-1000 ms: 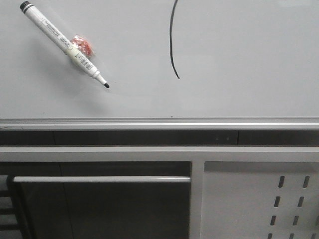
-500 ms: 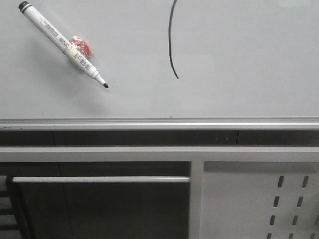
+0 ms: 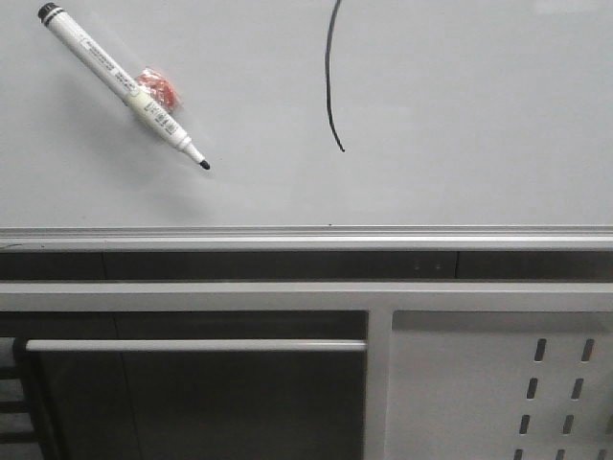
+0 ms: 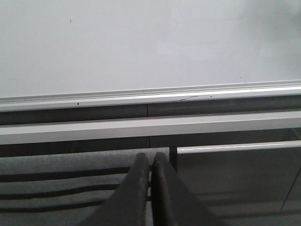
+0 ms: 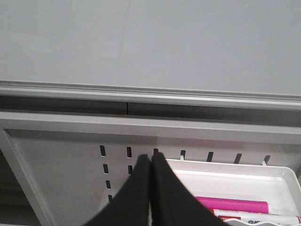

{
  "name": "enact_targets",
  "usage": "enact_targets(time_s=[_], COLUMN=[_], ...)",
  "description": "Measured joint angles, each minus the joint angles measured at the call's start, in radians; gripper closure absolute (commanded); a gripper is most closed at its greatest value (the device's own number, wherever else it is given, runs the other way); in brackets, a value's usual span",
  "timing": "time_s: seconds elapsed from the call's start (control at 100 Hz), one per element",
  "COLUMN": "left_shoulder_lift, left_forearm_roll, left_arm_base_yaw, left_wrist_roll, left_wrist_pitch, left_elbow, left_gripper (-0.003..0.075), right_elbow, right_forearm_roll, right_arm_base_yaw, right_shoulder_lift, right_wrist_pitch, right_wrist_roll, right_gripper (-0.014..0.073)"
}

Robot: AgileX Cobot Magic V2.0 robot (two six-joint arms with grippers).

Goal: Write number 1 on whiteboard

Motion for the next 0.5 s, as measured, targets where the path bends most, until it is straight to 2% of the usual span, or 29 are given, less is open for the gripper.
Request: enact_targets(time_s=[0.5], left_shoulder_lift=[0.000], left_forearm_roll=[0.000], left_arm_base_yaw=[-0.029], left_wrist_roll=[0.004], left_wrist_pitch=[0.000], left_elbow=[0.000], left_gripper=[0.0738], right_elbow=[0.000], right_forearm_roll=[0.000], right_arm_base_yaw=[0.000], right_shoulder_lift=[0.000], right_wrist_pitch=[0.000], right_wrist_roll=[0.000], right_gripper=[0.0655])
